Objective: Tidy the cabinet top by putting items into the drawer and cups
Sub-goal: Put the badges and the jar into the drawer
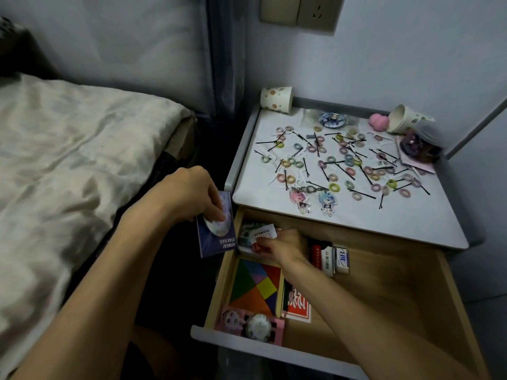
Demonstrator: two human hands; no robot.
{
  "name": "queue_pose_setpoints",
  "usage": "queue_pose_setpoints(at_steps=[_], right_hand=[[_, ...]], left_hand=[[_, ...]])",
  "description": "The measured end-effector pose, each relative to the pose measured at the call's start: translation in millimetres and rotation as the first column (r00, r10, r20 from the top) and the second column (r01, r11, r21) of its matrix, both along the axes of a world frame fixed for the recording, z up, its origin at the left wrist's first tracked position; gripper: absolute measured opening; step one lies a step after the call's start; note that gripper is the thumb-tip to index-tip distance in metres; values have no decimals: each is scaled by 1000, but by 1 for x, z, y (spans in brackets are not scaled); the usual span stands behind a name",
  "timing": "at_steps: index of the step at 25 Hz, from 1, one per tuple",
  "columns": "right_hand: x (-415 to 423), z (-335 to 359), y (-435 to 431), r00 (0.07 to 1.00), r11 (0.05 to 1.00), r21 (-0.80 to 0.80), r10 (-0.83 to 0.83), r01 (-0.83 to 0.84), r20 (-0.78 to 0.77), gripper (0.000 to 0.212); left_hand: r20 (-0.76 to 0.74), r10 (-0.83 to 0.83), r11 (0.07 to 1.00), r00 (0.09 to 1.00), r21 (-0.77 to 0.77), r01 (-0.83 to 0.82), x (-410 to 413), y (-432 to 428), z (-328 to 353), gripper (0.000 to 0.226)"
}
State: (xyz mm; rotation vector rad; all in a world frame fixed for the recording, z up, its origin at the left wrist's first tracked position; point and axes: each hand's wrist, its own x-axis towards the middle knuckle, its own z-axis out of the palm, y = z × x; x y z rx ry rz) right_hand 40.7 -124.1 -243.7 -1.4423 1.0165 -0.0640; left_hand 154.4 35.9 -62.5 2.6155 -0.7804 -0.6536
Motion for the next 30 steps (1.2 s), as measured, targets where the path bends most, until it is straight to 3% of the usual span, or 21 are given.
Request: queue_pose_setpoints(at_steps=[7,14,18,21,24,27,30], right_hand=[[9,1,-8,990,994,-57,87,-94,-113,17],[2,9,-3,981,966,-183,166,-182,-99,16],[-12,27,-2,990,990,-23,143,-142,17,8],[-33,37,-12,989,991,-26,135,-134,56,18],[-48,43,-23,993,993,54,105,-108,62,10],[-47,36,-29,988,988,-54,144,-147,-56,10],[-33,31,-26,993,987,-121,93,-101,-72,18]], left_hand=[[-17,-13,1000,1000,-12,13,-5,-2,-1,13],[-23,-23,1000,999,-13,23,-7,-2,-1,13],[-29,-30,999,999,-19,29,-8,-2,0,13],[-34,-31,999,999,-24,30,-9,-4,1,13],[-37,-35,999,999,-27,34,-11,-6,1,14],[-48,-39,999,998,-28,38,-13,-8,1,15],[-60,-46,999,997,-33,44,-14,-9,1,15]])
